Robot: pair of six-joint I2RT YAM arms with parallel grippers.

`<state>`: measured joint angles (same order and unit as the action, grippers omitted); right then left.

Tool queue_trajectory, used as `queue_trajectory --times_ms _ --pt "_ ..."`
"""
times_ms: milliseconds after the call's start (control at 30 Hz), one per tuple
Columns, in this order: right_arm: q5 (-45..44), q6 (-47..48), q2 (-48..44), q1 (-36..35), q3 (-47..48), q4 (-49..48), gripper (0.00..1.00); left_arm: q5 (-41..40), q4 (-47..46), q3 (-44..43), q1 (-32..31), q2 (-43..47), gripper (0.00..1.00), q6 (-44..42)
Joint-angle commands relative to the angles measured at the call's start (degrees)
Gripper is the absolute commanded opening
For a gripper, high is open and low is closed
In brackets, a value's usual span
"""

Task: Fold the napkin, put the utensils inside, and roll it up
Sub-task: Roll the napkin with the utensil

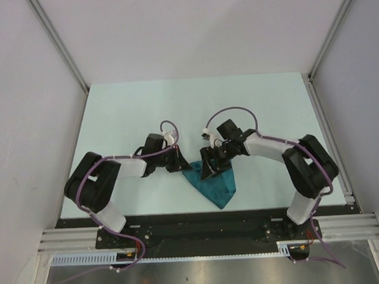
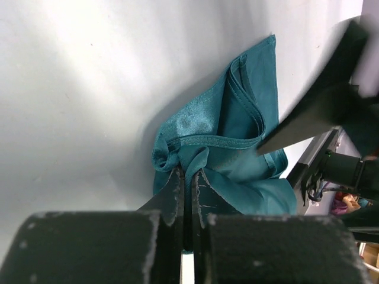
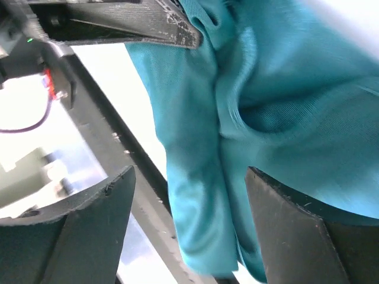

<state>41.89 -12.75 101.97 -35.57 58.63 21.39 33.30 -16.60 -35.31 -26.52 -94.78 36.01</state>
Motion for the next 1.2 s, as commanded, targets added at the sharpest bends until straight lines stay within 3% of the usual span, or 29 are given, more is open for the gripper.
queue_trajectory --times_ms 0,100,233,400,500,767,1067,1167 --pt "-13.83 3.26 -12.46 -1.33 1.76 4.46 0.81 -1.39 7.54 -3.71 -0.63 -0.75 0.00 -1.02" --pt "-30.83 3.00 -17.32 -7.13 -1.14 1.12 0.81 -2.10 10.44 -5.55 -0.63 -1.37 0.00 -1.38" --pt "-45.72 2.39 -21.64 -18.53 -5.98 -5.55 0.82 -2.27 11.94 -7.22 -0.63 -2.07 0.00 -1.38" --pt "-62.15 4.04 -19.71 -28.93 -8.79 -11.45 0.80 -3.15 14.04 -8.54 -0.63 -2.42 0.00 -1.91" --pt "-65.78 5.54 -17.17 -33.15 -9.06 -13.47 0.77 -3.15 14.93 -9.42 -0.55 -2.69 0.00 -2.26" --pt "-66.94 7.57 -10.31 -35.00 -8.36 -15.23 0.68 -3.33 15.63 -11.10 -0.63 -3.04 0.00 -2.08" --pt "-64.22 6.52 -4.68 -31.76 -8.27 -15.94 0.52 -2.19 15.72 -11.89 -0.63 -3.30 0.00 -2.61" --pt "-58.69 4.32 -4.50 -28.60 -8.88 -15.06 0.44 -1.66 14.84 -11.62 -0.55 -2.60 0.07 -2.44"
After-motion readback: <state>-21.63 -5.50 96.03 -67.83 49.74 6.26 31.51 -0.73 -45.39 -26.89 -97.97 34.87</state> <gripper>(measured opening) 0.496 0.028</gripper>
